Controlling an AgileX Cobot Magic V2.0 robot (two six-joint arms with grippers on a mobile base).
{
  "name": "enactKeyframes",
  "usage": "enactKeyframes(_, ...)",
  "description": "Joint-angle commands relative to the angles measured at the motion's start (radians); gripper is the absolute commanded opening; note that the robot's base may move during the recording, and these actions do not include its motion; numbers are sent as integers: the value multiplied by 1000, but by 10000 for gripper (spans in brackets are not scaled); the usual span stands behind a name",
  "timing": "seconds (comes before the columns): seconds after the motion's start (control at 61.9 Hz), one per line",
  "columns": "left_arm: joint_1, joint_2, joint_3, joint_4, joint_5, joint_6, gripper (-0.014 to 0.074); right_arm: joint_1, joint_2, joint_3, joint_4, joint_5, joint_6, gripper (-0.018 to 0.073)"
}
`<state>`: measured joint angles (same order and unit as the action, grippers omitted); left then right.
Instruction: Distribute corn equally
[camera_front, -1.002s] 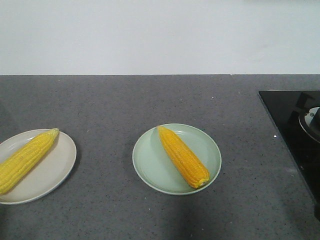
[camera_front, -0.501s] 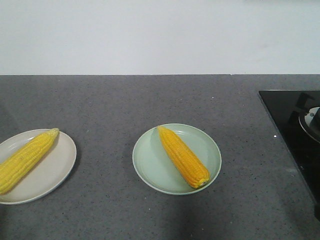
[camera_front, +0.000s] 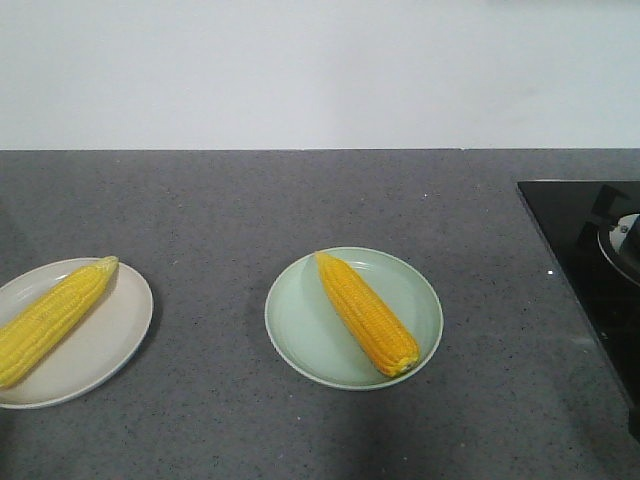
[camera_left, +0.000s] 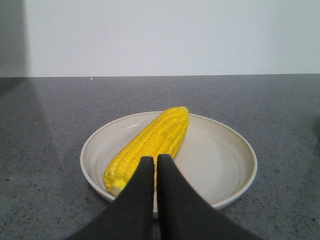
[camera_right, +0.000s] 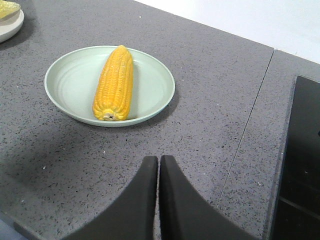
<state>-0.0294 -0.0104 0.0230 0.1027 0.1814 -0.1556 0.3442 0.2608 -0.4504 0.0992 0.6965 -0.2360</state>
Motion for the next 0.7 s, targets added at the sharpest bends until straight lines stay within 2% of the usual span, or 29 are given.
enactKeyframes(0.0,0,-17,13,1,-74,-11,-6,-5,10,-23,0,-65,-1,-6)
enactKeyframes(0.226,0,-17,13,1,-74,-11,-6,-5,10,-20,5,-65,-4,-6)
enactKeyframes(0.323,0,-17,13,1,-74,-11,-6,-5,11,23,13,-109,-2,-6)
enactKeyframes(0.485,0,-17,13,1,-74,-11,-6,-5,7,171,15,-386,22,-6)
enactKeyframes(0.679,0,-16,13,1,-74,-11,-6,-5,5,349,-36,-686,118,-6)
